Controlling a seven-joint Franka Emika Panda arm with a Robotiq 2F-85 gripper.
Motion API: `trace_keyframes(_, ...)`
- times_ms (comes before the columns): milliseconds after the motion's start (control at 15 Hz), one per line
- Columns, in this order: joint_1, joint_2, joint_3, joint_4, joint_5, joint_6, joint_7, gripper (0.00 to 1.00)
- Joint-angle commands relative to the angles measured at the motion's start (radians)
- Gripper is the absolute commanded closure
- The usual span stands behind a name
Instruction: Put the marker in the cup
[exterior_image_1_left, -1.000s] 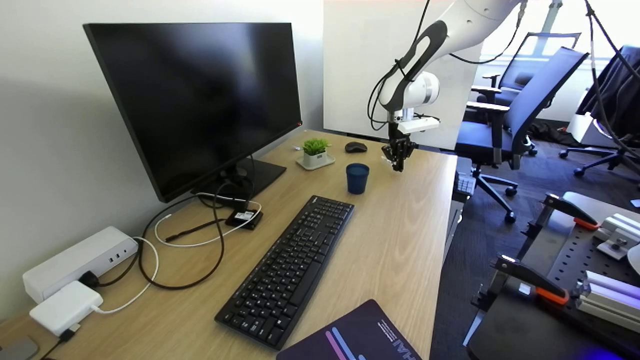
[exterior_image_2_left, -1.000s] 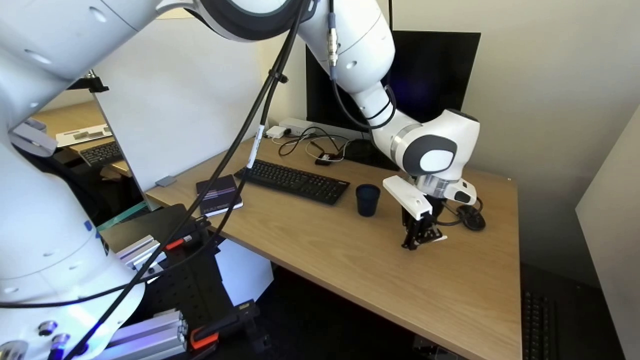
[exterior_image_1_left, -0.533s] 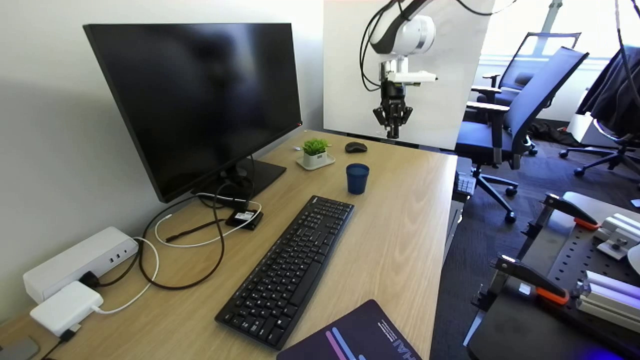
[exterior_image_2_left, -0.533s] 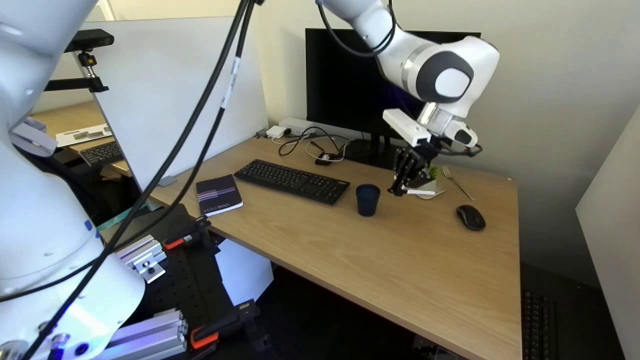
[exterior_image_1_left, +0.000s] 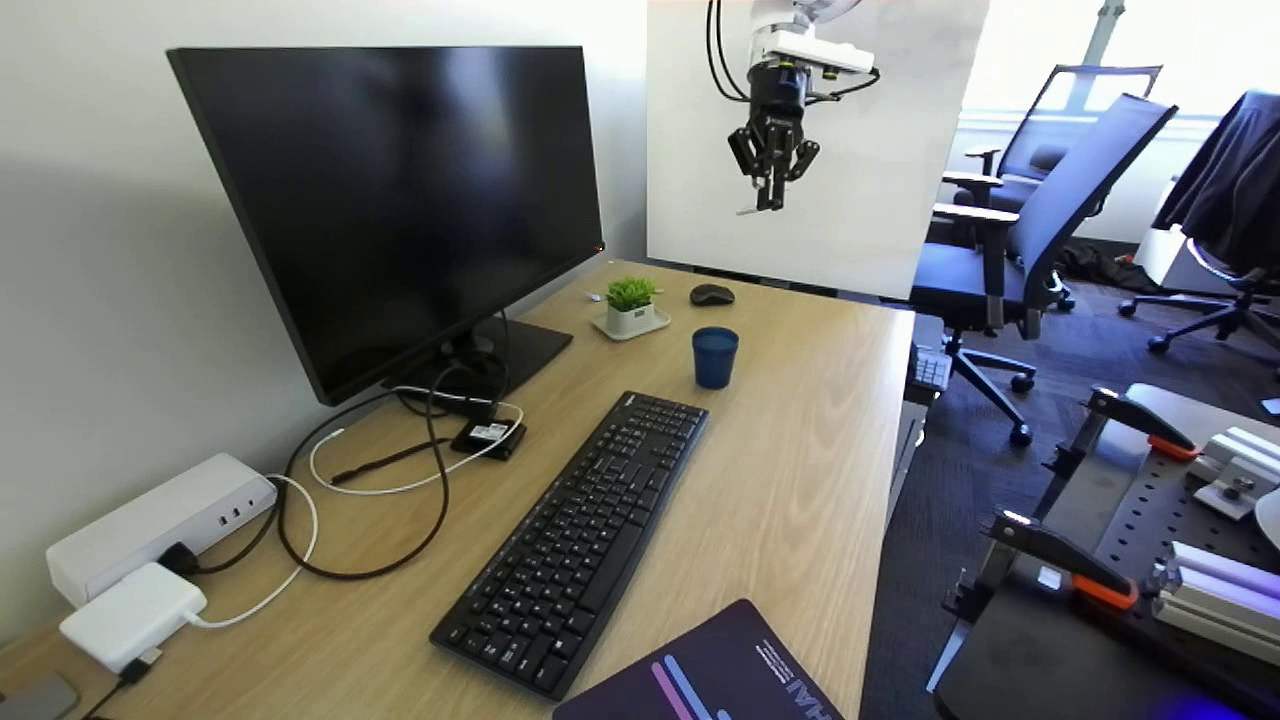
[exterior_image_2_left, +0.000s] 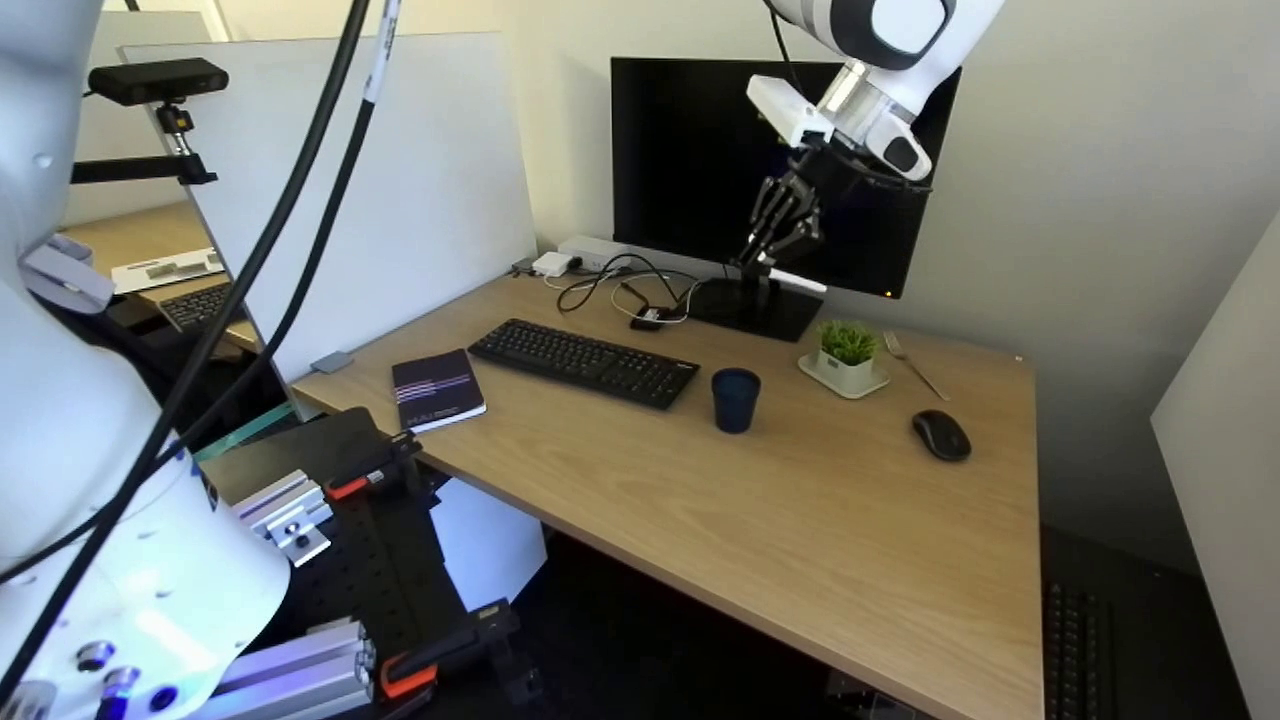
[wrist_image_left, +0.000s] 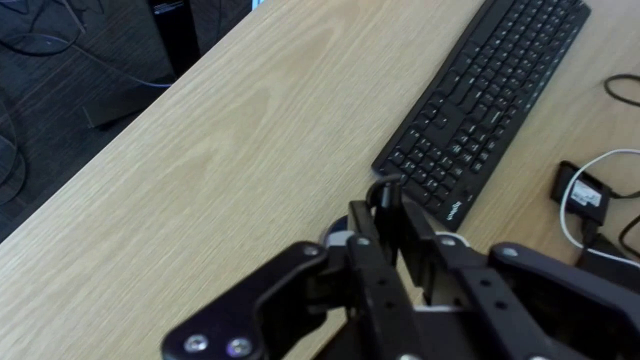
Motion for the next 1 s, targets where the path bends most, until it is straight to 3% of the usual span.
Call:
trace_keyframes(0,-0.008,0.027,0.029,0.048,0.106,-0.088,0.012,0.95)
trace_keyframes(333,-0.017,0.080,0.043,0.076,0.248,-0.162,0.067,0.95)
trace_keyframes(933,-0.073,0.150,-0.001,0.064,0.454,-0.213,0.173,0.95)
